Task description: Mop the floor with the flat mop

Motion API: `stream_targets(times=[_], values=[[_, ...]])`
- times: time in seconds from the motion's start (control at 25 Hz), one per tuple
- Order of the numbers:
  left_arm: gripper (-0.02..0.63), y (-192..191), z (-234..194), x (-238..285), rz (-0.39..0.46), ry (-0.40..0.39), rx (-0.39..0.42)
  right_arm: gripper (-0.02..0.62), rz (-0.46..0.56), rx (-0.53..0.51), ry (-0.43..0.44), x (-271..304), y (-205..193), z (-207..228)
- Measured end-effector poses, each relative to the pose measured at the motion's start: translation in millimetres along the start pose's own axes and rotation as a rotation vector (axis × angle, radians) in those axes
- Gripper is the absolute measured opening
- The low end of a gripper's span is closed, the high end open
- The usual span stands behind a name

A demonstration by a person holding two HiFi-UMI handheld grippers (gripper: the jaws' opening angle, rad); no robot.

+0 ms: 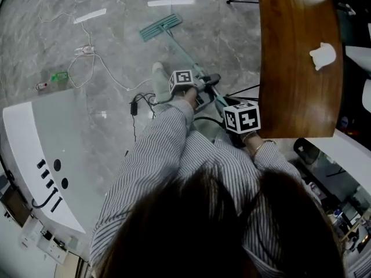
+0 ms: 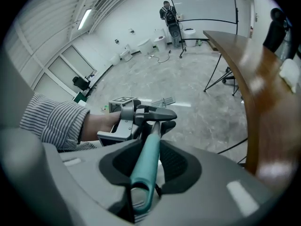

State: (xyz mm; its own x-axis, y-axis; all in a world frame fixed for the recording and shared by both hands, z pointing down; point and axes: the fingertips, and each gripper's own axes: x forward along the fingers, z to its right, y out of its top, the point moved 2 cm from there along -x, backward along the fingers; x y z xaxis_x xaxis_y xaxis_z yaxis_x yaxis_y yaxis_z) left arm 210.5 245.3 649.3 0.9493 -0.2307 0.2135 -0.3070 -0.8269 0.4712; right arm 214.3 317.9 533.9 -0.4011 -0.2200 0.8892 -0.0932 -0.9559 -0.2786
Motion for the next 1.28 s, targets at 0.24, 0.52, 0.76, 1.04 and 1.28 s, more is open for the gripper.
stream_targets(times=[0.24, 0.52, 0.76, 1.04, 1.28], values=[[0.100, -53, -31, -3, -0.004, -0.018, -0.027, 0.117, -0.024, -0.012, -0.014, -18, -58, 0], [0.092, -92, -57, -9, 0.026, -0.047, -0.042, 0.117, -0.044, -0.003, -0.018, -28, -106, -5], [0.089, -127, -71, -5, -0.044, -0.030, -0.041, 0.116, -0.058, 0.064, -0.007, -42, -138, 0], [0.091, -134, -76, -10, -0.092, 0.005, -0.031, 0.115, -0.068, 0.087, 0.000, -43, -145, -6], [0.091, -134, -74, -13, -0.102, 0.013, -0.036, 0.117, -0.074, 0.097, 0.015, -41, -144, -11]])
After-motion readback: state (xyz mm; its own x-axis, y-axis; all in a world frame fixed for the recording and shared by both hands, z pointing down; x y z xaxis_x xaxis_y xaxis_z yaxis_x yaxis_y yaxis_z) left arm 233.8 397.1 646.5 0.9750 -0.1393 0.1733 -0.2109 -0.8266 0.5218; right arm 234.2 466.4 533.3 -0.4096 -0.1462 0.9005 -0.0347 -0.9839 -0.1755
